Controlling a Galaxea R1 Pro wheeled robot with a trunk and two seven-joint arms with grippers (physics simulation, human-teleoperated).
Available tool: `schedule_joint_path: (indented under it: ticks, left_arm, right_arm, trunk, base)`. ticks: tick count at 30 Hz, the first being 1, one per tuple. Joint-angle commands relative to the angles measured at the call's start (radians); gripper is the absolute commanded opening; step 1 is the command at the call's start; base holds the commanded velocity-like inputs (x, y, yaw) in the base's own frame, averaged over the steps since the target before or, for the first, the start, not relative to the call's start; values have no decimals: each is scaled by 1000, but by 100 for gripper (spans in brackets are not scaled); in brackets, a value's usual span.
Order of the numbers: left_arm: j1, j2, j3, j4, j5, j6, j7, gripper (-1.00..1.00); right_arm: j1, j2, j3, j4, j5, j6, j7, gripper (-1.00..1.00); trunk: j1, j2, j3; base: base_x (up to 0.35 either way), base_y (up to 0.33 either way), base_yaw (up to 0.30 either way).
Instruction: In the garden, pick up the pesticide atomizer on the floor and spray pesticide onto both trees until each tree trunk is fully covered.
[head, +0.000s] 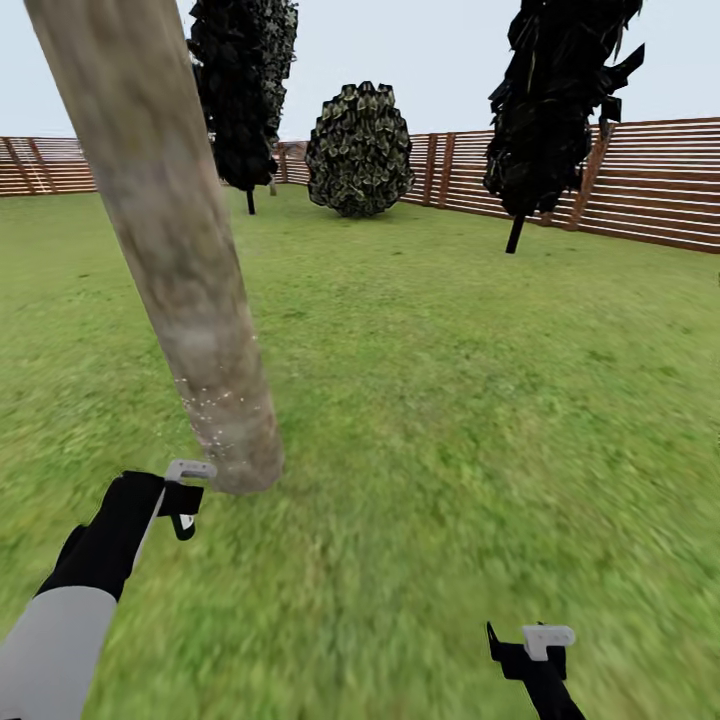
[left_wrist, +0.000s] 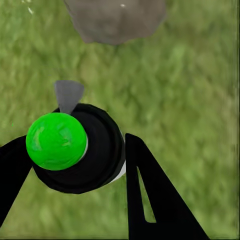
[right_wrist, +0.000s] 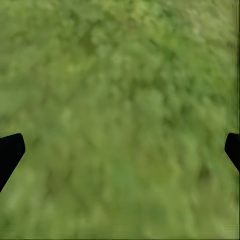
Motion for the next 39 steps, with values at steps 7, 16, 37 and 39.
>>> schedule_joint_path:
  ticks: [7, 16, 37, 39]
  left_arm:
    - [67, -1, 1, 8, 7, -93, 0, -100]
    - [71, -2, 99, 30, 11, -105, 68, -100]
    - [73, -43, 101, 69, 5, -113, 187, -100]
    - [73, -43, 101, 69, 5, -112, 187, -100]
  right_arm:
    - [0, 1, 0, 1, 0, 0, 0, 100]
    - [0, 2, -1, 1, 0, 0, 0, 100]
    - [0, -1, -1, 0, 0, 0, 0, 100]
    - [0, -1, -1, 1, 0, 0, 0, 100]
  trunk:
    - [0, 0, 0]
    - [0, 0, 0]
    - [0, 0, 0]
    - [0, 0, 0]
  base:
    - [0, -276, 120]
    - [130, -259, 162]
    - [202, -215, 125]
    - [108, -261, 0]
